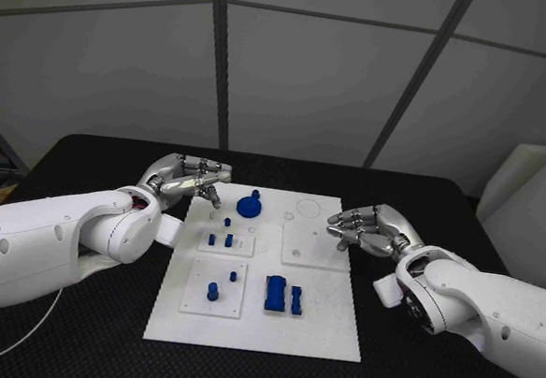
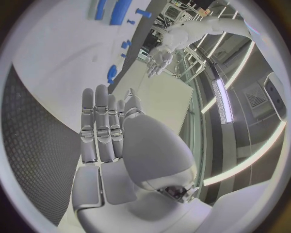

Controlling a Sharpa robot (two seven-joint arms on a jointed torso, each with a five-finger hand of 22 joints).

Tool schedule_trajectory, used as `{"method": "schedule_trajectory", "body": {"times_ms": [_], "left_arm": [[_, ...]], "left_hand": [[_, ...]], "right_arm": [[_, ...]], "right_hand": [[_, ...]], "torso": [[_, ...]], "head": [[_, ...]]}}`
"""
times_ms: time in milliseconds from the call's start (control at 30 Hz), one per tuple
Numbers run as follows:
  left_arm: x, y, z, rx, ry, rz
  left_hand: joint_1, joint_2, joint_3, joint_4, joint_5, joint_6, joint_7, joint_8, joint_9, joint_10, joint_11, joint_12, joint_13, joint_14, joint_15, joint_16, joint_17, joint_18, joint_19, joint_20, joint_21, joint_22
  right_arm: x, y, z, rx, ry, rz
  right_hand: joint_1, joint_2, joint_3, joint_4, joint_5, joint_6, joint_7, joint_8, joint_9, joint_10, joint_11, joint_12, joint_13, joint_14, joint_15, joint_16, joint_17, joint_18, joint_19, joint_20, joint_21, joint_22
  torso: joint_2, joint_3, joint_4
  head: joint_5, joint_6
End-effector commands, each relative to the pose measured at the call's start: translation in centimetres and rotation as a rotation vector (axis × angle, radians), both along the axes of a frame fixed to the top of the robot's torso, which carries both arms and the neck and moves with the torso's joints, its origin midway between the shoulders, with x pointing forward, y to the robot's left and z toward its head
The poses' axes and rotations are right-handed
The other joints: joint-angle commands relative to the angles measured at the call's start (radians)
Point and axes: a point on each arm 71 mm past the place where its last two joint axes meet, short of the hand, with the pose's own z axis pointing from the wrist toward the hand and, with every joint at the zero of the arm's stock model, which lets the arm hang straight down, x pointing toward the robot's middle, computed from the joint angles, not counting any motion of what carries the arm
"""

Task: Assemble the parts on the task board

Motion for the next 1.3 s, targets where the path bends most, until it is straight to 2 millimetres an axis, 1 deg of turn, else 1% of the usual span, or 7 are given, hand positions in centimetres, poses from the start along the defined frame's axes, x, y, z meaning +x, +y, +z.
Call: {"method": "schedule_trajectory", "body": {"times_ms": [33,600,633,900,933,1000,1300], "left_arm": [[0.8,0.6,0.1,-0.056,-0.022,0.083],[4.7,1.0,0.2,-0.082,-0.104,0.264],[4.5,0.9,-0.2,-0.067,-0.055,0.22],[3.2,-0.6,-0.1,-0.057,-0.063,0.225],[2.7,-1.1,0.0,-0.054,-0.066,0.227],[1.9,-1.9,0.1,-0.048,-0.071,0.23],[-2.0,-5.2,0.6,-0.021,-0.088,0.242]], "left_hand": [[0.008,0.006,0.004,-0.001,0.004,0.001,0.012,0.005,-0.002,-0.009,0.009,0.004,-0.006,-0.082,0.018,-0.092,-0.058,0.046,-0.086,0.013,-0.055,-0.026],[-0.017,0.014,-0.056,0.024,0.003,-0.053,-0.017,-0.053,-0.004,-0.08,0.081,-0.209,-0.018,-0.209,0.144,-0.752,-0.337,0.041,-0.583,0.155,-0.376,-0.435],[-0.415,0.052,-0.139,-0.042,-0.043,-0.328,-0.065,-0.116,-0.068,-0.346,0.018,-0.234,-0.081,-0.448,0.086,-0.78,-0.399,-0.01,-0.708,0.067,-0.429,-0.524],[-0.668,0.141,-0.205,-0.042,-0.067,-0.505,-0.095,-0.116,-0.068,-0.521,-0.018,-0.327,-0.081,-0.606,0.052,-0.816,-0.399,-0.011,-0.827,0.013,-0.429,-0.613],[-0.703,0.141,-0.214,-0.042,-0.071,-0.529,-0.1,-0.116,-0.068,-0.545,-0.024,-0.327,-0.081,-0.628,0.047,-0.82,-0.399,-0.124,-0.841,0.006,-0.429,-0.623],[-0.756,0.141,-0.226,-0.042,-0.143,-0.566,-0.106,-0.116,-0.068,-0.581,-0.032,-0.327,-0.081,-0.66,0.04,-0.891,-0.399,-0.124,-0.861,-0.006,-0.429,-0.638],[-0.943,0.141,-0.27,-0.042,-0.143,-0.697,-0.179,-0.116,-0.068,-0.708,-0.124,-0.327,-0.081,-0.773,-0.046,-0.891,-0.399,-0.124,-0.932,-0.048,-0.429,-0.692]], "right_arm": [[2.2,-0.5,1.0,0.187,-0.039,-0.051],[8.6,1.7,0.3,0.304,-0.081,-0.134],[8.3,1.5,0.1,0.247,-0.071,-0.164],[7.2,1.8,0.6,0.279,-0.077,-0.188],[6.8,2.0,0.7,0.29,-0.078,-0.196],[6.2,2.1,1.0,0.307,-0.078,-0.211],[2.0,3.0,2.3,0.381,-0.059,-0.29]], "right_hand": [[0.029,0.008,-0.001,0.017,-0.007,0.009,0.015,-0.024,-0.034,0.027,0.017,-0.069,-0.12,-0.06,0.027,-0.135,-0.085,-0.004,-0.046,0.03,-0.091,-0.061],[-0.025,0.013,0.028,-0.033,-0.025,-0.035,0.035,-0.043,-0.208,-0.006,0.065,-0.191,-0.459,-0.111,0.098,-0.378,-0.387,0.013,-0.032,0.109,-0.378,-0.304],[-0.494,-0.074,0.092,-0.082,-0.085,-0.318,-0.024,-0.105,-0.237,-0.323,0.015,-0.253,-0.525,-0.428,0.053,-0.44,-0.415,-0.052,-0.296,0.029,-0.415,-0.385],[-0.785,-0.074,0.128,-0.12,-0.126,-0.495,-0.058,-0.105,-0.315,-0.518,-0.01,-0.253,-0.525,-0.62,-0.035,-0.44,-0.498,-0.069,-0.456,-0.012,-0.444,-0.44],[-0.827,-0.074,0.133,-0.125,-0.131,-0.52,-0.063,-0.105,-0.315,-0.546,-0.015,-0.253,-0.525,-0.648,-0.035,-0.44,-0.498,-0.069,-0.478,-0.019,-0.449,-0.448],[-0.886,-0.074,0.14,-0.132,-0.139,-0.556,-0.07,-0.105,-0.315,-0.586,-0.021,-0.253,-0.525,-0.688,-0.035,-0.44,-0.498,-0.079,-0.512,-0.028,-0.519,-0.459],[-1.108,-0.074,0.24,-0.21,-0.235,-0.69,-0.159,-0.105,-0.315,-0.736,-0.092,-0.253,-0.525,-0.836,-0.035,-0.44,-0.498,-0.171,-0.635,-0.064,-0.519,-0.499]], "torso": [[-0.021,-0.0101,-0.0039],[-0.04,-0.0041,-0.0107],[-0.035,-0.0054,-0.0135],[-0.049,0.0261,0.0258],[-0.052,0.0335,0.035],[-0.055,0.0407,0.044],[-0.058,0.0454,0.05]], "head": [[-0.005,0.035],[0.01,0.084],[0.007,0.081],[0.003,0.097],[0.002,0.101],[0.001,0.104],[0.001,0.107]]}}
